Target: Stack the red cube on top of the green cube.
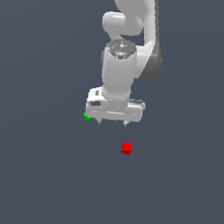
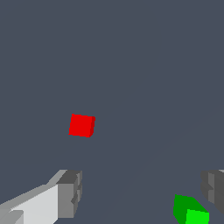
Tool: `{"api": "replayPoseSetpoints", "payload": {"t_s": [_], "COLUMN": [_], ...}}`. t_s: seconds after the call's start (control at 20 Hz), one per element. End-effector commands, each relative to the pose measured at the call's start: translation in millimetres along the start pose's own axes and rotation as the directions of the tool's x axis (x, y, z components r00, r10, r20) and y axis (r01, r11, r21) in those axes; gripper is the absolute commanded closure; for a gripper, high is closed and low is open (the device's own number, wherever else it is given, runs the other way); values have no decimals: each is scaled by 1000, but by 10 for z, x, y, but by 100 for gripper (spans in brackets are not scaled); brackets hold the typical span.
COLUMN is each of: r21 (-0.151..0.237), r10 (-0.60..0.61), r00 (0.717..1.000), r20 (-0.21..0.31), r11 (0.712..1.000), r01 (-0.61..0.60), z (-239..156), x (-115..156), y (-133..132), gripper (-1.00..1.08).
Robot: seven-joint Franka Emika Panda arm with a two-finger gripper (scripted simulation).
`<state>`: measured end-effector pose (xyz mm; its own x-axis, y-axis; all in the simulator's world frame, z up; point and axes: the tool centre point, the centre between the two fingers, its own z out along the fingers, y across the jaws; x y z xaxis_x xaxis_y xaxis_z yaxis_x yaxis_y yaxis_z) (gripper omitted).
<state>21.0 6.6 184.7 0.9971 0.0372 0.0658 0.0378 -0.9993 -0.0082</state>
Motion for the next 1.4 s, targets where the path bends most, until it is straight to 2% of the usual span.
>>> {"api": "replayPoseSetpoints", "payload": {"t_s": [0.0,0.4,1.0,1.35], "r21": [0,-2,-14,-17], "r10": [0,19,102,129], "r00": [1000,1000,994,990], "r20": [0,9,49,62], "r11": [1000,1000,995,992], "r01": [0,-19,-102,-128], "z": [0,169,906,1141], "x": [0,24,153,209], "y": [0,-122,-630,-786], "gripper": [-92,-92,-92,-92]}}
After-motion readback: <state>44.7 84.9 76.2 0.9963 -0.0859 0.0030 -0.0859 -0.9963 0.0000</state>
